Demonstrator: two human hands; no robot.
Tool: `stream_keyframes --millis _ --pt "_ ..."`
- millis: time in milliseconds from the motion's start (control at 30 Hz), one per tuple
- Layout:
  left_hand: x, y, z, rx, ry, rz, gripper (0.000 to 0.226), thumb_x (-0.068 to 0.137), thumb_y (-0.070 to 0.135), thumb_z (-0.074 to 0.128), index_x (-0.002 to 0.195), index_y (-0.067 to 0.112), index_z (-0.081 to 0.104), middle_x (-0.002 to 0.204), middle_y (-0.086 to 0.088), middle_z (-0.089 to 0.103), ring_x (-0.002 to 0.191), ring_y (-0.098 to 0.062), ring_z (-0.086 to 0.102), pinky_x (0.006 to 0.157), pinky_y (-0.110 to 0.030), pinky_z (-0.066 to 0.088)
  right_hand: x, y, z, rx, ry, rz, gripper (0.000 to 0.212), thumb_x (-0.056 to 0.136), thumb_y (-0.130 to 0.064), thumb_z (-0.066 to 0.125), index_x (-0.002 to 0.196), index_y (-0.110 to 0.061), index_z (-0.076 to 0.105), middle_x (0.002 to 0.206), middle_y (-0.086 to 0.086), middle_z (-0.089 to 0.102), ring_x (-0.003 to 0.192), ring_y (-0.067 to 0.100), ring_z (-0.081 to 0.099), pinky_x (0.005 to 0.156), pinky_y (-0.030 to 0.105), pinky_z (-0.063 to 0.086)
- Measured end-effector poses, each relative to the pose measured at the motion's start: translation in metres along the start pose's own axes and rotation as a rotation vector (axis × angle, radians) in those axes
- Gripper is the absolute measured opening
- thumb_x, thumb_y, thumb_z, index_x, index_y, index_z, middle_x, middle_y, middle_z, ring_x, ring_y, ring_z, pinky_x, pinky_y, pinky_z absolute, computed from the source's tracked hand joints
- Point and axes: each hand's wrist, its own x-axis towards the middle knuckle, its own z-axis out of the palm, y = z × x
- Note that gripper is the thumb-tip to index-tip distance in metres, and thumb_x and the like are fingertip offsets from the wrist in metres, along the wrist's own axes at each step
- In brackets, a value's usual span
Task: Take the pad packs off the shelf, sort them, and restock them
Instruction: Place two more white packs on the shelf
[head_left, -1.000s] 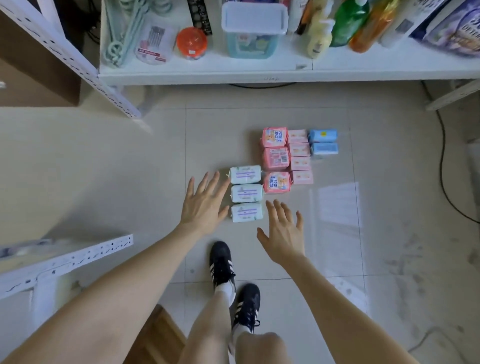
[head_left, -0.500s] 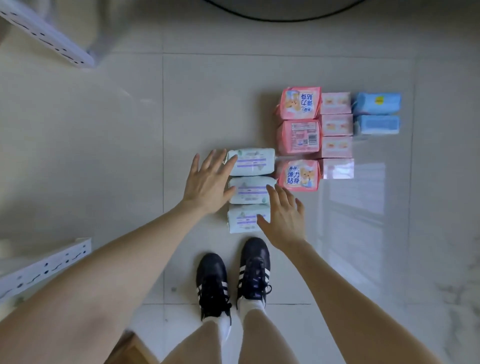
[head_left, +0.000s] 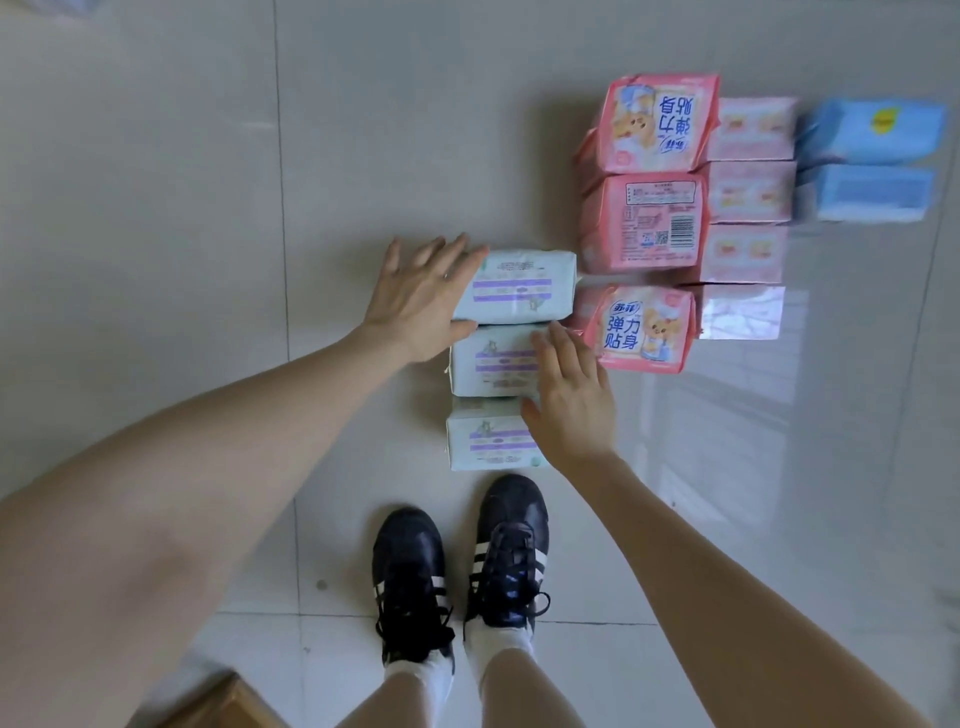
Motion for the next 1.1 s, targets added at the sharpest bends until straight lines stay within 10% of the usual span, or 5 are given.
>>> stream_keyframes --millis 433,667,1100 --pt "0.034 -0.001 -0.015 -0.278 0.017 0.057 0.074 0.076 0.029 0.077 0.138 0.012 0.04 0.129 -0.009 0.047 0.103 -0.036 0.057 0.082 -0.04 0.046 0.027 0.005 0.0 -0.13 -0.014 -0.028 0.073 0.063 -0.002 0.074 0.132 -0.004 0.05 0.129 0.012 0.055 0.114 0.036 0.047 0.101 0.043 0.036" --pt "0.026 -0.013 -0.029 -0.334 0.052 0.026 0.068 0.077 0.024 0.077 0.135 0.008 0.044 0.126 -0.012 0.048 0.106 -0.037 0.055 0.087 -0.042 0.045 0.024 0.0 -0.009 -0.023 0.128 -0.012 0.055 0.049 -0.006 0.076 0.103 -0.005 0.063 0.102 0.011 0.064 0.095 0.035 0.054 0.085 0.042 0.043" --pt "-0.052 -0.024 -0.113 -0.356 0.117 -0.122 0.064 0.077 0.023 0.077 0.131 0.007 0.047 0.126 -0.014 0.05 0.109 -0.036 0.055 0.088 -0.041 0.043 -0.019 -0.026 -0.096 0.335 0.007 0.083 0.056 0.067 -0.013 0.076 0.118 -0.007 0.055 0.116 0.007 0.052 0.107 0.028 0.047 0.066 0.035 0.047"
